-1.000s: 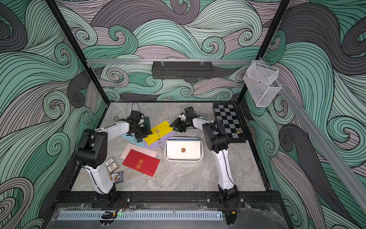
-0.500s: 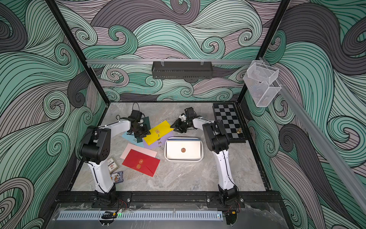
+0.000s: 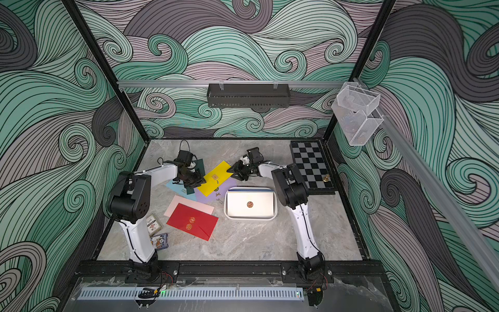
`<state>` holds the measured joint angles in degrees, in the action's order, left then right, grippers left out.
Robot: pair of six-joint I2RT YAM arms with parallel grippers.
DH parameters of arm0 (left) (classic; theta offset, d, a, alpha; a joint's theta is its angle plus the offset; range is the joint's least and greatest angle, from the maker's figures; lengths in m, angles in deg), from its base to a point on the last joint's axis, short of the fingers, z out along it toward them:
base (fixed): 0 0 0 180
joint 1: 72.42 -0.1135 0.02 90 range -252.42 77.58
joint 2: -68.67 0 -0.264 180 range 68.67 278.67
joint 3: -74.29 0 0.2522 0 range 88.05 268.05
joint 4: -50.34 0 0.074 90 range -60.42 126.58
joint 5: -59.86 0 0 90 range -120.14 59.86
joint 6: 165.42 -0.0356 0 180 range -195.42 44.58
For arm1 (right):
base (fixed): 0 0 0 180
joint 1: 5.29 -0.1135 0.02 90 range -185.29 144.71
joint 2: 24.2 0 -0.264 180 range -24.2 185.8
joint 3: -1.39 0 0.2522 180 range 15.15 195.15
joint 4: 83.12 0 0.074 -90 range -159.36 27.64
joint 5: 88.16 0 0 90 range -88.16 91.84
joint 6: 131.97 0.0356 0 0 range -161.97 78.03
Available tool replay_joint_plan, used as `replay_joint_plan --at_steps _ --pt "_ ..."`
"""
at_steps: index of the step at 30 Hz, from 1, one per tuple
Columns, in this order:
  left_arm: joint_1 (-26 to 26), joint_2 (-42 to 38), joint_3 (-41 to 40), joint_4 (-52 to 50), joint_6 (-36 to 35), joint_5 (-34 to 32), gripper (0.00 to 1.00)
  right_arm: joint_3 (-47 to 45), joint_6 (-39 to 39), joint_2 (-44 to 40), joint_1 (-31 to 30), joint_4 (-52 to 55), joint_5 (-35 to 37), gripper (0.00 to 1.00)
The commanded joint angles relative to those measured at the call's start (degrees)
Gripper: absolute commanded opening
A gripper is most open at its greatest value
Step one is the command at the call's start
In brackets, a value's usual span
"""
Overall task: Put the sealed envelopes into the storage box
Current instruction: Pick up the envelope from the center of the board.
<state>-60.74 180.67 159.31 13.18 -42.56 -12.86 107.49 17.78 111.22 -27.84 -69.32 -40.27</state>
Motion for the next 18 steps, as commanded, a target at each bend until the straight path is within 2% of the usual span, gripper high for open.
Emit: replay_joint_plan --at_steps 1,5,11,18 --pt "0.62 5.16 -3.96 -2.02 0.85 1.71 0.35 2.76 3.4 1.15 -1.38 -4.41 -2.86 0.44" --pt "0.71 5.5 -4.54 -0.57 1.35 3.99 0.35 2.94 5.61 1.85 -2.93 -7.76 -4.49 0.43" --pt "0.71 5.16 -5.94 0.9 1.68 5.75 0.35 4.59 3.78 2.79 -5.09 -5.39 -3.58 0.39" --pt "0.71 2.03 -6.87 1.65 2.07 6.45 0.38 8.66 -2.03 2.49 -5.49 -0.47 -1.41 0.23"
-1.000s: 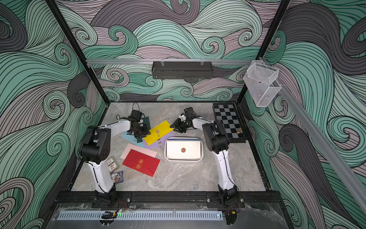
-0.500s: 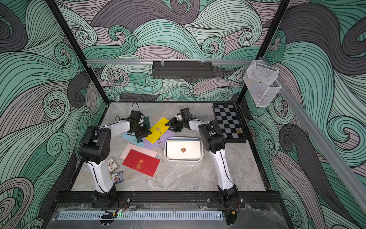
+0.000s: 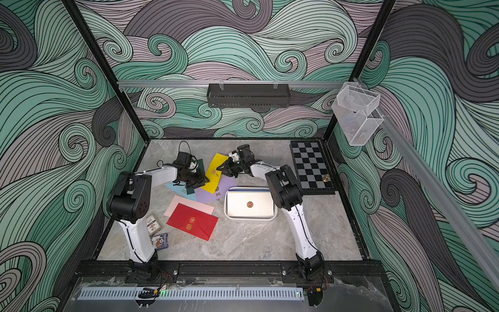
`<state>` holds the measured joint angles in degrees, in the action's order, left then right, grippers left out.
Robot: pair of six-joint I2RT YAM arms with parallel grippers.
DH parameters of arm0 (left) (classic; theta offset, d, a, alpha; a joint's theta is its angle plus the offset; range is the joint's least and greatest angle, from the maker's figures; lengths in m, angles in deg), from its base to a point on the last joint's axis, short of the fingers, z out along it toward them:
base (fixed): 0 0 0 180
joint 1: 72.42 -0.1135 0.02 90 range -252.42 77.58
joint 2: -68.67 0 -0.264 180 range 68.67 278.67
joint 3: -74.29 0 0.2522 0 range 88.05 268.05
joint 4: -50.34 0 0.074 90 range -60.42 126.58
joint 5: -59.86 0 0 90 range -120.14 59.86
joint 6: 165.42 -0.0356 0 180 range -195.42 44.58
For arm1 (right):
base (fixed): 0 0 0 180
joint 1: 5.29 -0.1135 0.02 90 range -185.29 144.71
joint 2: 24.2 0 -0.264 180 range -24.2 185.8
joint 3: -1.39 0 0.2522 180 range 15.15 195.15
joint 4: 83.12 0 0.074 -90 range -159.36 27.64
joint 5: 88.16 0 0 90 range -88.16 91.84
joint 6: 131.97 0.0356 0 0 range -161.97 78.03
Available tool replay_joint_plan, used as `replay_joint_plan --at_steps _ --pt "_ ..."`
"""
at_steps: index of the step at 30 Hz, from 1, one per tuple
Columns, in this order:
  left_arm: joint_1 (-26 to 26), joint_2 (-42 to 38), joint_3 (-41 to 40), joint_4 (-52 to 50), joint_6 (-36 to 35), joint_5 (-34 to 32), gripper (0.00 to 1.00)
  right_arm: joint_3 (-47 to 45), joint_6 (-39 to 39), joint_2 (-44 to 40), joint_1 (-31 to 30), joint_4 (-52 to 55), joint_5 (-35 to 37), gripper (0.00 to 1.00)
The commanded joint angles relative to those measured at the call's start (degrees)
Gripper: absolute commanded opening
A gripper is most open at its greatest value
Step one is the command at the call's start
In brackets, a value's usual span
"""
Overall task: Put the sealed envelopes into the storage box
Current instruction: Pick up the envelope from the center of the board.
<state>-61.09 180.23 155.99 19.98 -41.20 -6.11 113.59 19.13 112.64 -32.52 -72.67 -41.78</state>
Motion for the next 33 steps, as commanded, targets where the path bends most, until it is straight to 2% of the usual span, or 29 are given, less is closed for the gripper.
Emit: replay_joint_plan --at_steps 1,6,11,17,22,29,33 --pt "1.06 1.57 -3.61 -4.9 0.98 -0.22 0.39 3.94 -4.96 1.15 -0.9 4.91 0.36 0.21" --pt "1.06 -2.7 -2.39 -5.87 1.64 1.09 0.4 7.59 -9.26 1.14 -0.68 10.75 0.95 0.09" --pt "0.56 -11.54 -1.37 -9.78 0.31 -1.32 0.45 8.87 -17.9 -4.11 0.1 16.23 2.95 0.0" --pt "-1.08 -25.75 -1.36 -16.31 -3.34 -5.26 0.5 11.6 -33.16 -13.0 1.38 28.1 4.01 0.0" --pt "-2.07 -35.04 -4.29 -20.93 -7.21 -5.86 0.5 11.37 -52.07 -22.12 1.47 41.83 5.85 0.0" --pt "-2.46 -43.25 -11.12 -21.57 -10.74 -6.18 0.47 11.05 -78.54 -33.12 0.48 61.03 19.1 0.0" --pt "-2.46 -45.33 -13.32 -21.64 -11.89 -6.18 0.45 9.77 -93.02 -37.05 -2.86 70.36 32.23 0.0"
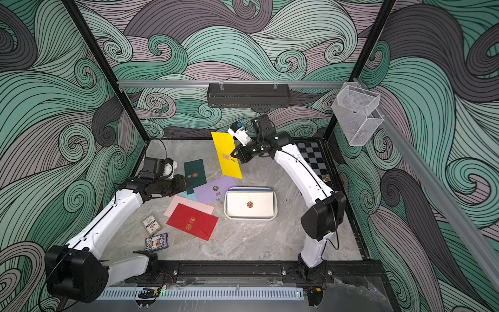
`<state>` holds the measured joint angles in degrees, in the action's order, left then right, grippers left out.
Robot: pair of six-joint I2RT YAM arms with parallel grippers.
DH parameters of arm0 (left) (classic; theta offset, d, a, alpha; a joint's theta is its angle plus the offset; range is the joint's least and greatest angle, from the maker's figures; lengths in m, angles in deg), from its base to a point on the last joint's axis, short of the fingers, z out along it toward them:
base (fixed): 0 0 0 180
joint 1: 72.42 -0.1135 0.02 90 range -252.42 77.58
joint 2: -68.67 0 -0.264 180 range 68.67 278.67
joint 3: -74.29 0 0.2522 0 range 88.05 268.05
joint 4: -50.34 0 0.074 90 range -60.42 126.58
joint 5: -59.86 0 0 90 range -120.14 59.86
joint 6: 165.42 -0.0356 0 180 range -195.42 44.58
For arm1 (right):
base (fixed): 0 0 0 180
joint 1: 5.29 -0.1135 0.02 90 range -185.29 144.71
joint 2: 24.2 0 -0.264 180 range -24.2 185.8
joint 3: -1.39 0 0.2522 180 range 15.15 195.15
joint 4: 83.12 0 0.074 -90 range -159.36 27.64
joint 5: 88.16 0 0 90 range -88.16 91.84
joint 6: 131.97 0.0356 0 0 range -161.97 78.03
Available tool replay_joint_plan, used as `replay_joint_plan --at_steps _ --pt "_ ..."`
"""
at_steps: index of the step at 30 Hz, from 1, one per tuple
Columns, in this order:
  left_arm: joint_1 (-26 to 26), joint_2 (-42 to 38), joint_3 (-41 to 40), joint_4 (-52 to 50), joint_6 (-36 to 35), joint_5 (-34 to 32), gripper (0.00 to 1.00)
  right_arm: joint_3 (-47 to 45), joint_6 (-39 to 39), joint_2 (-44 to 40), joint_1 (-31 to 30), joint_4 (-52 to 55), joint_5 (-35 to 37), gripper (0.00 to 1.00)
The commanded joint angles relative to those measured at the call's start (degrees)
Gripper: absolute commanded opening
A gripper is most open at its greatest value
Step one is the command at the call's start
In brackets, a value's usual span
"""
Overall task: Put the sealed envelopes into the storage box
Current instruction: Pick up the envelope from the center of the board, then place the envelope in the storage box.
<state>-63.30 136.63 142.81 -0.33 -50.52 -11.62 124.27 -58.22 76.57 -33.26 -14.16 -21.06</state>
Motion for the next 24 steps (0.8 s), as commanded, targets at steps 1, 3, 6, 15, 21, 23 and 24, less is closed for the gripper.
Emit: replay_joint_plan --at_steps 1,3,6,15,21,23,24 --pt "-0.25 -1.95 -0.55 -1.37 -2.78 -0.76 0.45 -2.22 -18.23 -1.79 -3.07 13.02 15.85 0.0" --pt "-0.25 -2.39 -0.85 -1.7 -2.74 -1.15 0.44 -4.6 -21.1 -2.85 -4.57 14.47 23.02 0.0" --pt "-0.25 -3.07 -0.14 -2.63 -3.45 -1.66 0.43 -6.36 -23.98 -3.17 -6.01 17.16 29.39 0.0" --pt "-0.29 -4.16 -1.44 -2.12 -3.82 -2.48 0.43 -13.79 -32.73 -4.0 -10.0 20.08 33.28 0.0" --pt "-0.3 -4.01 -1.45 -2.29 -3.94 -2.26 0.43 -13.81 -33.45 -4.83 -13.04 20.33 35.96 0.0" --pt "-0.34 -4.0 -1.36 -2.32 -3.96 -2.26 0.43 -12.41 -33.43 -4.97 -12.99 20.19 37.67 0.0" --pt "-0.34 -4.0 -1.4 -2.29 -3.95 -2.2 0.43 -11.49 -33.04 -4.8 -12.98 20.21 38.29 0.0"
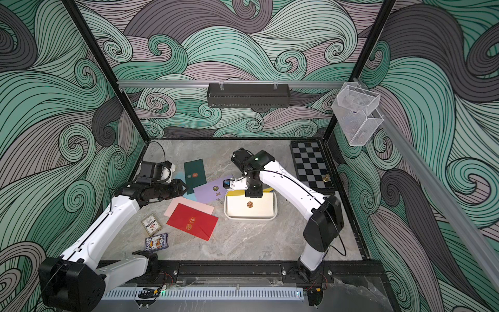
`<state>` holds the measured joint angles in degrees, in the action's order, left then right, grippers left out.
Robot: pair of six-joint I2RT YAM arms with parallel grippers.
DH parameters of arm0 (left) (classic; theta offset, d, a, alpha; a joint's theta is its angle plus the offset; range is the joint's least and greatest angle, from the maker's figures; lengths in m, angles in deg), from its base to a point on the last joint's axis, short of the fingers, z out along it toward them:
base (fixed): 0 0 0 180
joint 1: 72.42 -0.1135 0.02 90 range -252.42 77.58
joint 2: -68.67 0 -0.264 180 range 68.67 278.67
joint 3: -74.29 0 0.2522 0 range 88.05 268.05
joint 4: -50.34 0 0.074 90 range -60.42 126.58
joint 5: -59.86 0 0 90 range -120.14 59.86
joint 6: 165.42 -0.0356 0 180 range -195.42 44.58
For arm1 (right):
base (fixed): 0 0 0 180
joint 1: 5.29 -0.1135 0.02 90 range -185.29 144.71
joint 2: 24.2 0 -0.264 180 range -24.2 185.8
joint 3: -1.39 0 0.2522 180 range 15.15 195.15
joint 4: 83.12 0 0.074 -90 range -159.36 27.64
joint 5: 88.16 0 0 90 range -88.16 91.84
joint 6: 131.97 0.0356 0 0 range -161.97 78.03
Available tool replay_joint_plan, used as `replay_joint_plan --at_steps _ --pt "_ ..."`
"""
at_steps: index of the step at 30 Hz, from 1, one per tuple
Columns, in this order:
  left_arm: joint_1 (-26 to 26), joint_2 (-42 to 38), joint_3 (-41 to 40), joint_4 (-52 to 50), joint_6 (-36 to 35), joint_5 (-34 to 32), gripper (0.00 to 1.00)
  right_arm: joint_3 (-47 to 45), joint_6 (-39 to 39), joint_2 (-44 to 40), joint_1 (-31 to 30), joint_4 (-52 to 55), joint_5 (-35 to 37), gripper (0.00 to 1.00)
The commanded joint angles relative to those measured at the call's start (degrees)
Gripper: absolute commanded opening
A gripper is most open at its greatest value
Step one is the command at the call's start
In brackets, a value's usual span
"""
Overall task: Put the sealed envelopes into the storage box
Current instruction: Place the envelope in the storage box.
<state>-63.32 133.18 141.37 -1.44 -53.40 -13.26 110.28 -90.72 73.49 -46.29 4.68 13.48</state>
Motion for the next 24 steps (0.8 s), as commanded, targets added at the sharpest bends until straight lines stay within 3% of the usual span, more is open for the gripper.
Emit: replay_joint_plan --at_steps 1,10,24 --pt "-0.31 -0.61 0.15 -1.26 -1.07 -0.58 0.43 3.13 -0.1 -1.71 -0.1 1.38 4.32 0.0" --pt "-0.31 -0.75 0.08 -1.45 -1.06 -0.63 0.43 5.79 2.06 -2.55 -2.35 5.28 7.42 0.0" --pt "-0.31 -0.18 -0.09 -1.71 -1.1 0.35 0.43 3.71 4.37 1.0 -4.53 11.65 -0.43 0.0"
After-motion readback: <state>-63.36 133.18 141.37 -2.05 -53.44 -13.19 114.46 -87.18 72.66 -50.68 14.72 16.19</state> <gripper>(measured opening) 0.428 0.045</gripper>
